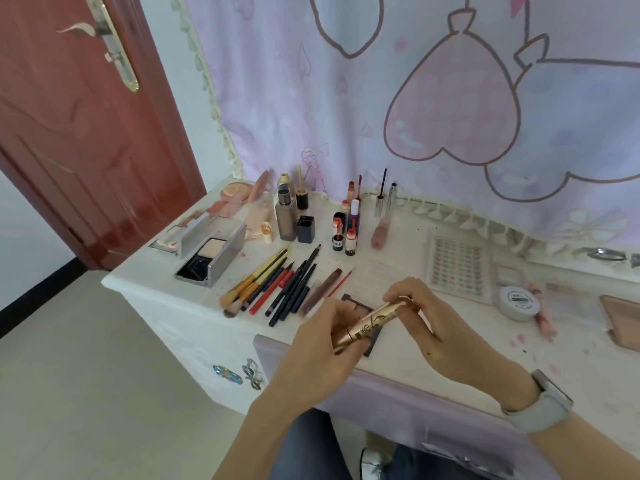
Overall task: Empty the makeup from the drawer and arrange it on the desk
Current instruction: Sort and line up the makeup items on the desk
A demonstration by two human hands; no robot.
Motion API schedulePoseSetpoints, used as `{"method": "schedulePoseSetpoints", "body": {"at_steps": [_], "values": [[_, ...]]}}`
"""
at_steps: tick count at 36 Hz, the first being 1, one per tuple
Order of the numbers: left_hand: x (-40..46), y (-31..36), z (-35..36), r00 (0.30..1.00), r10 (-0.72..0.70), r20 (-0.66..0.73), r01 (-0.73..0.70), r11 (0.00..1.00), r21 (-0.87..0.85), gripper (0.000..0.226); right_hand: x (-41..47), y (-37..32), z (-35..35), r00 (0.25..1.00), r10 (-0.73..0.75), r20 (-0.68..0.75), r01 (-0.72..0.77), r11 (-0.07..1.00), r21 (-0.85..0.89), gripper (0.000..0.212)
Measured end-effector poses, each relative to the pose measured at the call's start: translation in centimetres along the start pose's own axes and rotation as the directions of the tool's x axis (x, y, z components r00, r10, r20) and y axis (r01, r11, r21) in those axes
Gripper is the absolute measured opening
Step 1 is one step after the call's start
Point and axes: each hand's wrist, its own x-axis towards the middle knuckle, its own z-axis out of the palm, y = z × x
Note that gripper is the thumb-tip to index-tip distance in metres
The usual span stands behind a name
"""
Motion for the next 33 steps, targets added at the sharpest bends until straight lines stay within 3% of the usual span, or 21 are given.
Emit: {"method": "schedulePoseSetpoints", "body": {"at_steps": [2,5,7,10,13,15,19,22,24,27,30,33], "values": [[-0.1,0.0,0.2,0.999,0.010,-0.047,-0.011,0.999,-0.031,0.034,-0.6,0.7,-0.6,0.998,0.020,-0.064,-0.017,0.999,0.044,0.022],[0.0,0.2,0.6,0.991,0.031,-0.131,-0.040,0.997,-0.066,0.033,-1.5,1.1,-1.0,0.964,0.228,-0.137,-0.183,0.942,0.281,0.025],[0.1,0.4,1.2,0.986,0.051,-0.161,-0.057,0.998,-0.033,0.032,-2.0,1.1,-0.8,0.930,0.359,-0.079,-0.297,0.862,0.411,0.016],[0.2,0.8,2.4,0.979,0.091,-0.184,-0.094,0.996,-0.006,0.027,-2.6,1.4,-0.3,0.863,0.505,0.011,-0.464,0.784,0.412,0.036],[0.1,0.8,3.5,0.979,0.086,-0.186,-0.079,0.996,0.045,0.017,-3.1,1.6,-0.3,0.792,0.610,-0.031,-0.505,0.682,0.530,0.038],[0.0,0.6,4.3,0.983,0.001,-0.184,0.003,1.000,0.019,0.005,-3.4,1.7,-0.6,0.794,0.596,-0.118,-0.455,0.712,0.535,0.031],[0.1,0.2,5.8,0.963,-0.191,-0.191,0.173,0.979,-0.107,0.040,-4.3,2.2,-1.3,0.885,0.442,-0.146,-0.356,0.845,0.398,0.024],[0.2,0.4,6.1,0.965,-0.205,-0.161,0.189,0.976,-0.112,0.062,-5.3,2.7,-1.9,0.907,0.401,-0.128,-0.336,0.873,0.354,0.028],[0.1,0.7,6.3,0.976,-0.170,-0.136,0.148,0.976,-0.157,0.054,-5.7,2.9,-2.1,0.892,0.428,-0.148,-0.353,0.861,0.365,0.025],[0.0,1.1,6.8,0.993,-0.082,-0.090,0.062,0.977,-0.206,0.021,-5.9,3.1,-2.2,0.850,0.489,-0.196,-0.369,0.818,0.440,0.023],[-0.3,1.1,7.0,0.995,-0.029,-0.091,0.009,0.977,-0.215,0.034,-6.3,3.2,-2.2,0.840,0.510,-0.185,-0.381,0.797,0.468,0.023],[-0.7,1.2,7.0,0.993,-0.070,-0.095,0.052,0.981,-0.185,0.005,-6.6,3.2,-2.5,0.854,0.487,-0.184,-0.367,0.815,0.449,0.024]]}}
